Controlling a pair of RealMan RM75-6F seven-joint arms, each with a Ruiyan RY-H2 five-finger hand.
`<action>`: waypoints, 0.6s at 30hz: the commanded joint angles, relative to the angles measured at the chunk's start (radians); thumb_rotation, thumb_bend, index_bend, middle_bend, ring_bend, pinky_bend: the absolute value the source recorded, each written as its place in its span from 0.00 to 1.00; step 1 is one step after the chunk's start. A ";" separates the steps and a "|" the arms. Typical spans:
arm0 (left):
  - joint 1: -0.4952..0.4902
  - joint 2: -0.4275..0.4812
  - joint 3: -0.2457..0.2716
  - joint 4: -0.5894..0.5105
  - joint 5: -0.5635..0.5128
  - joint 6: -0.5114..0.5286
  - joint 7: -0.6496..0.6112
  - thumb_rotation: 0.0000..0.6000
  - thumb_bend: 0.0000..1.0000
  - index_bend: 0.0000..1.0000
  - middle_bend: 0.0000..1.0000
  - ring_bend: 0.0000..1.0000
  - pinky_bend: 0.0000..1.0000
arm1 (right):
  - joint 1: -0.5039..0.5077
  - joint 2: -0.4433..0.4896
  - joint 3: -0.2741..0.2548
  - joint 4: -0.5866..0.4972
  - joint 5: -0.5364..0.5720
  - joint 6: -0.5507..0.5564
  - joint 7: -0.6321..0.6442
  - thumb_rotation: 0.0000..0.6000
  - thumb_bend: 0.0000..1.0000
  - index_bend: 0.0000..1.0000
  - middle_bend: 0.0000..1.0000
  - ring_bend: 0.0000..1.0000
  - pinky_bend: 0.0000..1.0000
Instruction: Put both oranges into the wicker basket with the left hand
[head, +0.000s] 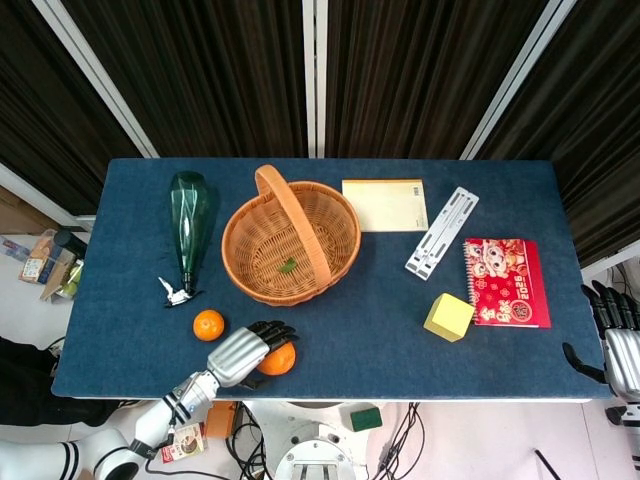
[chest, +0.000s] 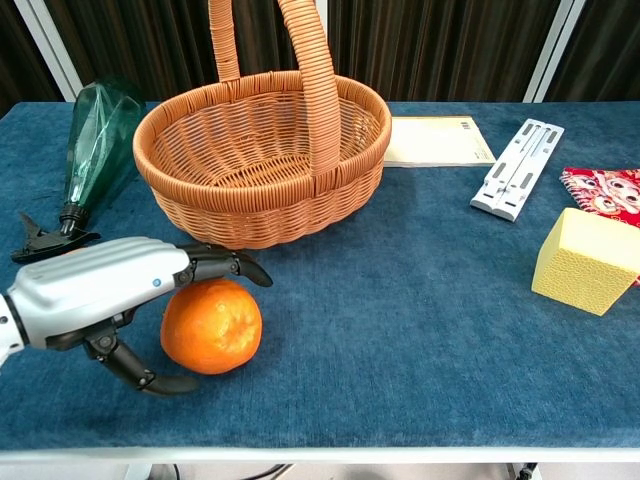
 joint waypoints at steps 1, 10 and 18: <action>-0.011 -0.017 0.000 0.019 -0.003 -0.003 -0.024 1.00 0.16 0.17 0.17 0.15 0.25 | -0.001 0.000 0.000 -0.001 -0.002 0.003 0.000 1.00 0.32 0.00 0.00 0.00 0.00; -0.032 -0.052 -0.004 0.061 -0.025 -0.009 -0.036 1.00 0.16 0.18 0.22 0.27 0.33 | -0.005 0.003 0.000 0.001 -0.004 0.011 0.008 1.00 0.32 0.00 0.00 0.00 0.00; -0.012 -0.071 0.002 0.075 0.003 0.077 -0.016 1.00 0.22 0.35 0.44 0.45 0.44 | -0.006 0.003 0.000 0.002 -0.005 0.012 0.009 1.00 0.32 0.00 0.00 0.00 0.00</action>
